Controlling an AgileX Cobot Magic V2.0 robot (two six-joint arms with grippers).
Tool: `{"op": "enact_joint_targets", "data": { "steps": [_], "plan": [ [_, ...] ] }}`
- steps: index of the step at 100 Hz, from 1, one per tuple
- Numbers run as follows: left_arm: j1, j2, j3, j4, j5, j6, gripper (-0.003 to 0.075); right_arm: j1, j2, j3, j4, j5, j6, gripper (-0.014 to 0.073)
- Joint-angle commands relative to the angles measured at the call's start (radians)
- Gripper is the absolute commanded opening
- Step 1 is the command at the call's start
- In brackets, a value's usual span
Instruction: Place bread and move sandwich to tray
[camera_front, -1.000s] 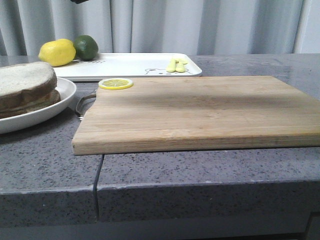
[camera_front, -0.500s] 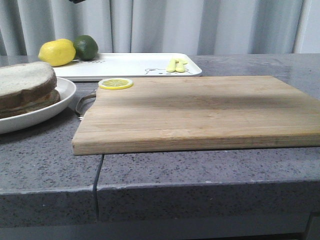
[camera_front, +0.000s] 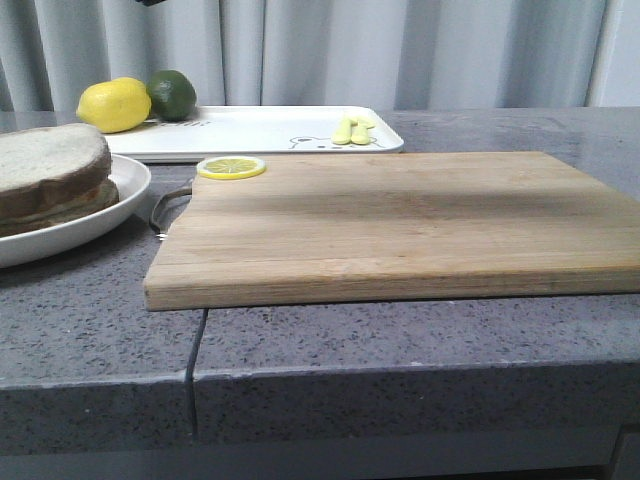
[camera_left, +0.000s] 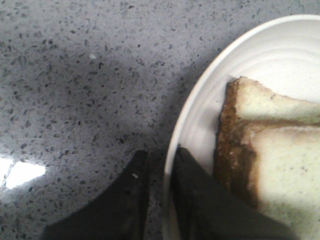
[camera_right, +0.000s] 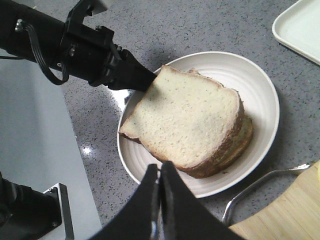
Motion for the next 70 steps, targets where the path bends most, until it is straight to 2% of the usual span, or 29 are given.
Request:
{"op": "enact_joint_targets", "data": {
  "steps": [1,27,51,70],
  "plan": [
    [0.001,-0.015,-0.029,-0.009,-0.013,-0.007,-0.0019,-0.004,-0.058,-0.025,0.053,-0.001,-0.012,-0.0067],
    [0.022,-0.015,-0.048,-0.049,0.040,-0.007,-0.0020,-0.004,-0.058,-0.025,0.053,-0.001,-0.012,-0.0067],
    [0.098,-0.015,-0.166,-0.211,0.152,0.056,-0.0020,-0.004,-0.073,-0.025,0.052,-0.001,-0.012,-0.0067],
    [0.096,-0.015,-0.278,-0.321,0.148,0.056,-0.0020,-0.005,-0.154,-0.025,0.020,-0.026,-0.012,-0.0067]
  ]
}}
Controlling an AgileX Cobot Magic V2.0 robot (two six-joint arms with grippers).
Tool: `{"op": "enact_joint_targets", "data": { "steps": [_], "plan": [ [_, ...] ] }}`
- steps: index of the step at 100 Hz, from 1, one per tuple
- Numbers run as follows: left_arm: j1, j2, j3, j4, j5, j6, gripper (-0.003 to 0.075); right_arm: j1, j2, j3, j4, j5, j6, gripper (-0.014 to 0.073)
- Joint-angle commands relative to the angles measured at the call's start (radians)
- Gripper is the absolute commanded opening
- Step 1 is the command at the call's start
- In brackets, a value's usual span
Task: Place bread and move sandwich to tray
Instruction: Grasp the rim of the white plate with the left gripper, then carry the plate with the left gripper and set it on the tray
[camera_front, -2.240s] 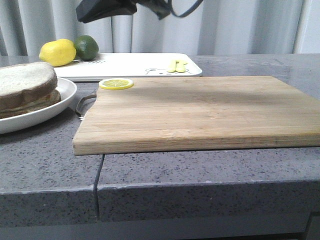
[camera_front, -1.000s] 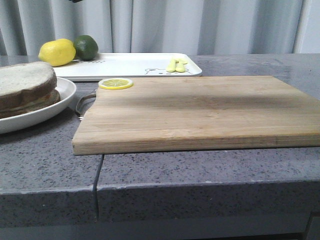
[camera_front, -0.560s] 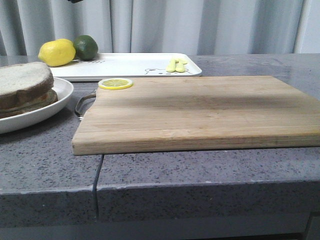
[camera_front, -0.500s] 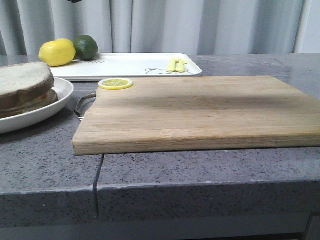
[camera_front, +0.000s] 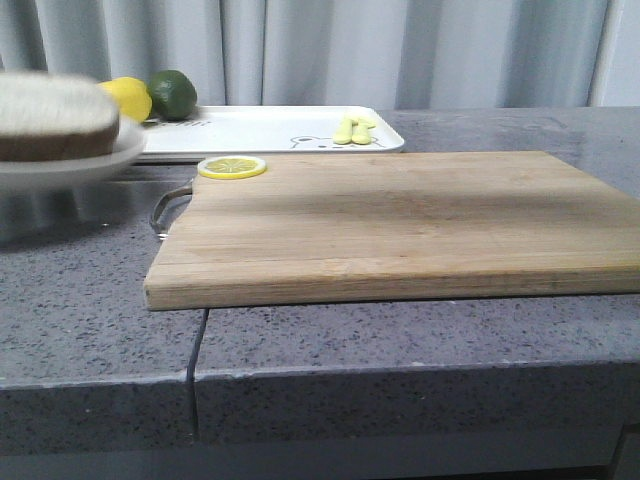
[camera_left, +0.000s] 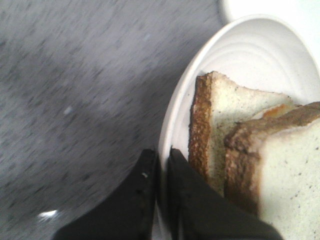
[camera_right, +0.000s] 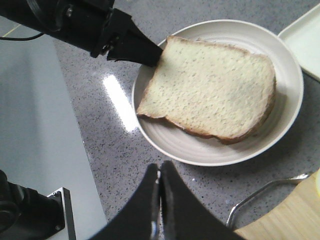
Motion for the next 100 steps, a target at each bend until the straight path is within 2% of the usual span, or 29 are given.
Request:
{"op": "enact_joint_targets", "data": {
  "steps": [1,19,43,66,80,100],
  "plan": [
    [0.001,-0.026,-0.084,-0.140,-0.028,-0.002,-0.0020,-0.005,-0.098,-0.026,0.027,-0.027,-0.011,-0.0067],
    [-0.035,0.036,-0.218,-0.189,-0.032,-0.002,-0.0020,-0.005,-0.188,-0.026,0.025,-0.017,-0.011,-0.0067],
    [-0.161,0.224,-0.441,-0.206,-0.069,-0.009,-0.0020,-0.005,-0.335,-0.026,0.010,0.011,-0.011,-0.0067],
    [-0.260,0.399,-0.603,-0.303,-0.105,-0.013,-0.0020,-0.005,-0.446,-0.026,-0.013,0.015,-0.011,-0.0067],
    [-0.307,0.489,-0.672,-0.359,-0.113,-0.013,-0.0020,-0.005,-0.487,-0.026,-0.017,0.029,0.002,-0.0067],
    [-0.362,0.566,-0.704,-0.365,-0.209,-0.013,-0.0020,-0.005,-0.521,-0.026,-0.033,0.064,0.035,-0.0067]
  ]
}}
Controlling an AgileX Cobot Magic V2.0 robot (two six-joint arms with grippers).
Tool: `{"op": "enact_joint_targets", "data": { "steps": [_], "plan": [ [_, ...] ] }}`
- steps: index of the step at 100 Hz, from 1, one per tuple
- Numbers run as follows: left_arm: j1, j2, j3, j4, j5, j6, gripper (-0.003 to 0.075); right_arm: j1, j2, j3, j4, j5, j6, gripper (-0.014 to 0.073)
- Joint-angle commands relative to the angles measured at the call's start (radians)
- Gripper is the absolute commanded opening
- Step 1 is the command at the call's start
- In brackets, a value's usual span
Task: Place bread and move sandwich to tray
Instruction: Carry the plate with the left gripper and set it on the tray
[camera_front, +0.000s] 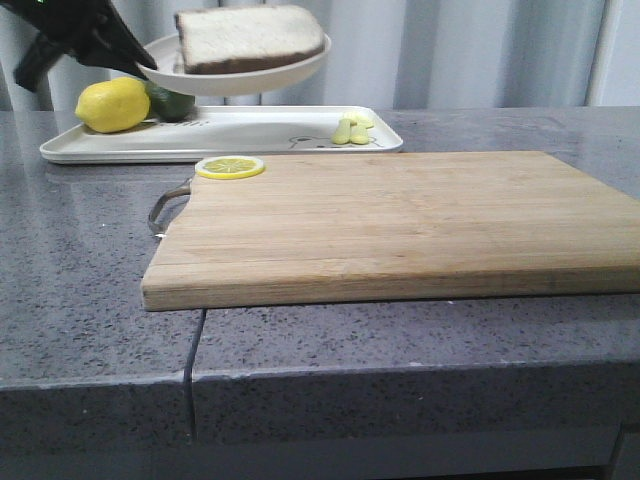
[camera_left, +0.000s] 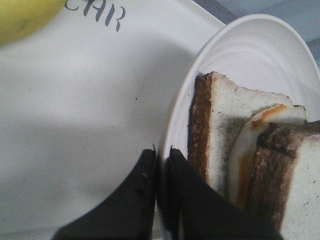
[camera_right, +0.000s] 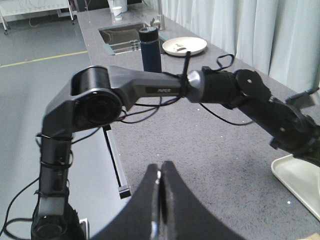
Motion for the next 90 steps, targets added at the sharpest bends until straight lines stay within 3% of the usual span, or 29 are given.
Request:
{"op": "enact_joint_targets", "data": {
  "steps": [1,43,90],
  "plan": [
    [-0.020,-0.037,-0.048,-0.087,-0.068,-0.015,-0.0020,-0.005,-0.035,-0.026,0.031,-0.015,0.011,-0.0067],
    [-0.022,0.008,-0.048,-0.077,-0.202,-0.015,-0.0020,-0.005,-0.046,-0.026,0.031,0.014,0.012,-0.0067],
    [-0.022,0.025,-0.048,-0.027,-0.160,-0.047,-0.0020,-0.005,-0.046,-0.026,0.031,0.014,0.012,-0.0067]
  ]
}}
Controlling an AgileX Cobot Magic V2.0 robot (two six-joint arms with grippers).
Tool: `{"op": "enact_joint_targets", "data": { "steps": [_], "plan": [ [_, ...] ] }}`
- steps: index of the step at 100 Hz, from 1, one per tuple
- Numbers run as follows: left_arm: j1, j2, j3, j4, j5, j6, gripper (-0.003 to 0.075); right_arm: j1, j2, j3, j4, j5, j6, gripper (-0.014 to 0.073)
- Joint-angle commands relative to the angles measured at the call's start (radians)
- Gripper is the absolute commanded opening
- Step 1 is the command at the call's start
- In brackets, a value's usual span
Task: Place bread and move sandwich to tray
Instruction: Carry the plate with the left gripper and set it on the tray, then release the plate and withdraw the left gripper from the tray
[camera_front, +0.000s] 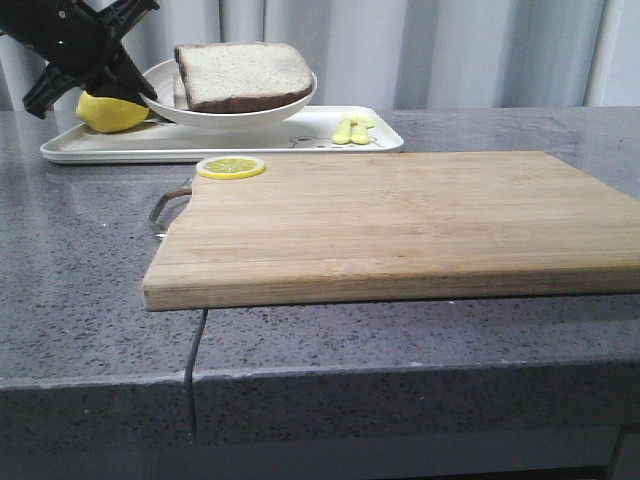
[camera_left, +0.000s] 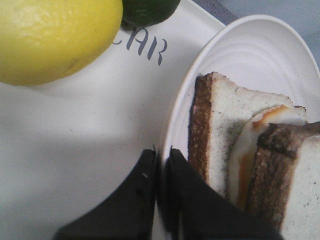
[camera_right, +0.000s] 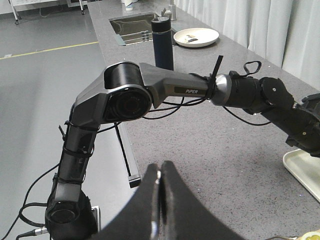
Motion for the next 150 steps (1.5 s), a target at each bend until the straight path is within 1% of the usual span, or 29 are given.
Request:
{"op": "enact_joint_targets", "data": {
  "steps": [1,10,32,39,46,51,58,63,66,73,81,88,95,96,97,100,107,120,126,133,142,150],
  "plan": [
    [-0.005,-0.049,-0.040,-0.055,-0.011,-0.048,-0.0020,-0.005,-0.026,-0.026,0.042,-0.039,-0.002,-0.0067],
    [-0.005,-0.029,-0.040,-0.058,0.006,-0.079,-0.0020,-0.005,-0.026,-0.026,0.042,-0.039,-0.002,-0.0067],
    [-0.005,-0.013,-0.040,-0.061,-0.001,-0.078,-0.0018,-0.005,-0.026,-0.026,0.042,-0.036,-0.002,-0.0067],
    [0.000,-0.013,-0.040,-0.065,-0.005,-0.078,0.0003,-0.005,-0.026,-0.026,0.042,-0.035,-0.002,-0.0067],
    [0.011,-0.013,-0.040,-0.065,0.001,-0.078,0.0080,-0.005,-0.026,-0.026,0.042,-0.032,-0.002,-0.0067],
    [0.015,-0.013,-0.040,-0.065,0.004,-0.078,0.0169,-0.005,-0.026,-0.026,0.042,-0.030,-0.002,-0.0067],
    [0.026,-0.013,-0.040,-0.075,0.017,-0.078,0.0274,-0.005,-0.026,-0.026,0.042,-0.029,-0.002,-0.0067],
    [0.034,-0.015,-0.040,-0.086,0.032,-0.078,0.0316,-0.005,-0.026,-0.026,0.042,-0.029,-0.002,-0.0067],
    [0.039,-0.015,-0.040,-0.092,0.046,-0.078,0.0323,-0.005,-0.026,-0.026,0.041,-0.029,-0.002,-0.0067],
    [0.049,-0.025,-0.040,-0.095,0.073,-0.078,0.0316,-0.005,-0.026,-0.026,0.033,-0.032,-0.002,-0.0067],
    [0.061,-0.050,-0.040,-0.086,0.092,-0.072,0.0298,-0.005,-0.033,-0.025,-0.030,-0.044,-0.003,-0.0067],
    [0.063,-0.085,-0.040,-0.063,0.098,-0.049,0.0253,-0.005,-0.052,-0.002,-0.087,-0.080,-0.003,-0.0067],
    [0.067,-0.131,-0.040,-0.023,0.098,-0.047,0.0158,-0.005,-0.085,0.041,-0.128,-0.140,-0.003,-0.0067],
    [0.067,-0.141,-0.040,-0.013,0.095,-0.047,0.0125,-0.005,-0.088,0.046,-0.131,-0.154,-0.003,-0.0067],
    [0.067,-0.146,-0.040,-0.013,0.095,-0.047,0.0125,-0.005,-0.096,0.057,-0.137,-0.162,-0.003,-0.0067],
    [0.067,-0.166,-0.040,0.016,0.091,-0.047,0.0071,-0.005,-0.113,0.082,-0.147,-0.194,-0.003,-0.0067],
    [0.067,-0.219,-0.038,0.072,0.081,-0.047,-0.0020,-0.005,-0.163,0.152,-0.165,-0.286,-0.003,-0.0067],
    [0.067,-0.326,-0.016,0.126,0.076,-0.042,-0.0020,-0.005,-0.266,0.301,-0.201,-0.473,-0.003,-0.0067],
    [0.065,-0.374,0.009,0.130,0.076,-0.001,-0.0020,-0.005,-0.312,0.379,-0.214,-0.567,-0.003,-0.0067],
    [0.058,-0.438,0.052,0.132,0.072,0.055,-0.0020,-0.005,-0.370,0.463,-0.234,-0.644,-0.003,-0.0067],
    [0.048,-0.534,0.124,0.132,0.045,0.136,-0.0020,-0.005,-0.438,0.563,-0.251,-0.709,-0.003,-0.0067],
    [0.039,-0.630,0.220,0.132,-0.013,0.172,-0.0020,-0.005,-0.493,0.637,-0.251,-0.749,-0.003,-0.0067]
  ]
}}
